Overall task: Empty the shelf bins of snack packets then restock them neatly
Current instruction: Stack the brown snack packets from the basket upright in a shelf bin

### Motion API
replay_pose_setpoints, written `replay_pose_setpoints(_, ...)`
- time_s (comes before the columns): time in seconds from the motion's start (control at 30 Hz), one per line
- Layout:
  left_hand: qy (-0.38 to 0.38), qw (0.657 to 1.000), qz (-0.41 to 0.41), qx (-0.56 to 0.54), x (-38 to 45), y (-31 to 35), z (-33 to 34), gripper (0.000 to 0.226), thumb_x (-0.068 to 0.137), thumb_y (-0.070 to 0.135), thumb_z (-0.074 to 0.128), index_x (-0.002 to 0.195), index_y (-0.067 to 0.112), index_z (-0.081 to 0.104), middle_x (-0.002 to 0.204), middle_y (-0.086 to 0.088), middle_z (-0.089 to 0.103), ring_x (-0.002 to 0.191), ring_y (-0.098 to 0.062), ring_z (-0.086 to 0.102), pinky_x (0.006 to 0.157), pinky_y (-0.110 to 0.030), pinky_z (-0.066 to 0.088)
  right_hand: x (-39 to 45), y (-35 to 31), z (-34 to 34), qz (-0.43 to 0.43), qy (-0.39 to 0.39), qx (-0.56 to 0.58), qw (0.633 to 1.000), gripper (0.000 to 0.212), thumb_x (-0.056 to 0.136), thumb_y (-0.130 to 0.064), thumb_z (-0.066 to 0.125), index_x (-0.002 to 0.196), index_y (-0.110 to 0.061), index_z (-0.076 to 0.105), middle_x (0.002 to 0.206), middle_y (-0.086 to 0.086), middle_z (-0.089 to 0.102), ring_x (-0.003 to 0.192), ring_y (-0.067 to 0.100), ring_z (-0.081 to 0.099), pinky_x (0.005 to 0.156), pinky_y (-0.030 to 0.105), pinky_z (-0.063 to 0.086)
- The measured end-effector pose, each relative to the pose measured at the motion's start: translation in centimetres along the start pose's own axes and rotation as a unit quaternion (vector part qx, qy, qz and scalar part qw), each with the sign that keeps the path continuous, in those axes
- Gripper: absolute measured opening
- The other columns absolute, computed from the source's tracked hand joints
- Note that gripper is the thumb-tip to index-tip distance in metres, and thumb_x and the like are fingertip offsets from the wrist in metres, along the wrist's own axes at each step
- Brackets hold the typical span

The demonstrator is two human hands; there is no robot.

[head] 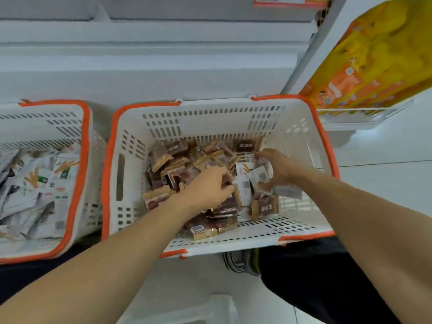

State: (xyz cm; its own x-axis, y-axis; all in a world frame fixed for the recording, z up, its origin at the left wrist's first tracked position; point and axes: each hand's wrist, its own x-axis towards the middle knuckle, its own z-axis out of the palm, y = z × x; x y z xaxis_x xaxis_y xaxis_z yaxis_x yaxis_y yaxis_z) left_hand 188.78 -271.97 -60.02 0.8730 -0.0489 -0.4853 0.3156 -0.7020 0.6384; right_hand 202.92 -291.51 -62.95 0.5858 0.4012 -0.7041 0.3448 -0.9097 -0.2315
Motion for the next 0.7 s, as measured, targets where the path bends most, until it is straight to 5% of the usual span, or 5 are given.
replay_pose_setpoints(0.1, 0.003, 1.000, 0.012, 0.027, 4.4, -0.3, 2.6, 0.042, 0.093, 0.027, 0.064, 0.131, 0.012, 0.056, 0.131, -0.010, 0.053, 0.119, -0.024, 0.051, 0.098, -0.032, 0.042, 2.0, 1.4, 2.8, -0.024, 0.011, 0.106, 0.994, 0.131, 0.052, -0.041, 0.098, 0.158, -0.030, 0.022, 0.159, 0.001, 0.033, 0.137, 0.026, 0.046, 0.110, 0.041, 0.044)
replay_pose_setpoints(0.27, -0.054, 0.994, 0.031, 0.092, 10.7, -1.1, 4.8, 0.102, 0.080, 0.034, 0.082, 0.157, 0.010, 0.020, 0.161, -0.013, 0.025, 0.148, -0.031, 0.024, 0.122, -0.046, 0.022, 3.2, 1.1, 3.8, -0.038, 0.075, 0.134, 0.987, 0.101, 0.063, -0.017, 0.093, 0.151, -0.018, 0.042, 0.149, 0.006, 0.046, 0.135, 0.025, 0.045, 0.114, 0.036, 0.037)
replay_pose_setpoints(0.37, -0.096, 0.981, 0.014, 0.167, 12.9, -1.5, 6.3, 0.122, 0.072, 0.045, 0.085, 0.159, 0.012, 0.007, 0.162, -0.015, 0.024, 0.150, -0.034, 0.019, 0.123, -0.049, 0.016, 4.3, 1.4, 4.0, -0.001, 0.061, 0.178, 0.982, 0.084, 0.064, -0.004, 0.085, 0.139, -0.023, 0.053, 0.106, -0.006, 0.064, 0.100, 0.016, 0.064, 0.079, 0.021, 0.050)
replay_pose_setpoints(0.53, -0.085, 0.977, 0.011, 0.194, 14.2, -1.6, 6.5, 0.079, 0.068, 0.049, 0.087, 0.131, 0.013, 0.055, 0.135, -0.011, 0.056, 0.133, -0.033, 0.043, 0.110, -0.044, 0.031, 5.2, 1.3, 1.4, 0.045, -0.022, 0.124, 0.991, 0.083, 0.074, -0.009, 0.086, 0.145, -0.020, 0.044, 0.113, 0.004, 0.065, 0.105, 0.024, 0.063, 0.080, 0.028, 0.044)
replay_pose_setpoints(0.7, -0.064, 0.996, 0.001, 0.066, 13.0, -1.8, 5.1, 0.058, 0.077, 0.040, 0.084, 0.121, 0.007, 0.066, 0.122, -0.011, 0.067, 0.113, -0.030, 0.061, 0.097, -0.043, 0.050, 4.6, 1.6, -3.4, 0.047, -0.013, 0.038, 0.998, 0.078, 0.078, -0.019, 0.085, 0.145, -0.014, 0.047, 0.105, 0.001, 0.064, 0.097, 0.022, 0.058, 0.080, 0.027, 0.042)
